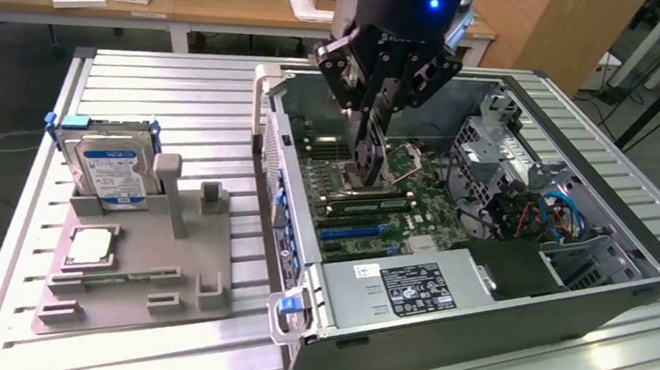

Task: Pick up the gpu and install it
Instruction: 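Pick up the gpu and move the gpu toward the slot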

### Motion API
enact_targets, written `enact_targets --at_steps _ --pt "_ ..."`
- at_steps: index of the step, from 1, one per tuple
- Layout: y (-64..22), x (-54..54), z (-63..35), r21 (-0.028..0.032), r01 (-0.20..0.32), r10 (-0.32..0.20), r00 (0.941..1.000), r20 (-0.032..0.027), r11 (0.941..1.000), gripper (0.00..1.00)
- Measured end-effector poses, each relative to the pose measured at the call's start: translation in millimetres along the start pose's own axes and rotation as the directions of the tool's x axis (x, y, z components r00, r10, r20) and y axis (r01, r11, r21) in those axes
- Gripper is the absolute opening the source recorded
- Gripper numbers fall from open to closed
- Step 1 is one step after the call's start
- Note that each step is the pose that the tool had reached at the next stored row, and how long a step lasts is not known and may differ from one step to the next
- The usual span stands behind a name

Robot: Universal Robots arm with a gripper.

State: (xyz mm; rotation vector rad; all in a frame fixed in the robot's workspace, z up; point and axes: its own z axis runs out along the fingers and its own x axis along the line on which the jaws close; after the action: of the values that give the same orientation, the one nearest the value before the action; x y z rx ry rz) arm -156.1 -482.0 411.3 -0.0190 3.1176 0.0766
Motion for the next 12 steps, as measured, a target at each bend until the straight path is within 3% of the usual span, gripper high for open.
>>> enact_targets --at_steps 12 --pt "5.3 -16.8 1.5 0.0000 0.003 -0.003 1.0000 -0.0002 1.0000 0.26"
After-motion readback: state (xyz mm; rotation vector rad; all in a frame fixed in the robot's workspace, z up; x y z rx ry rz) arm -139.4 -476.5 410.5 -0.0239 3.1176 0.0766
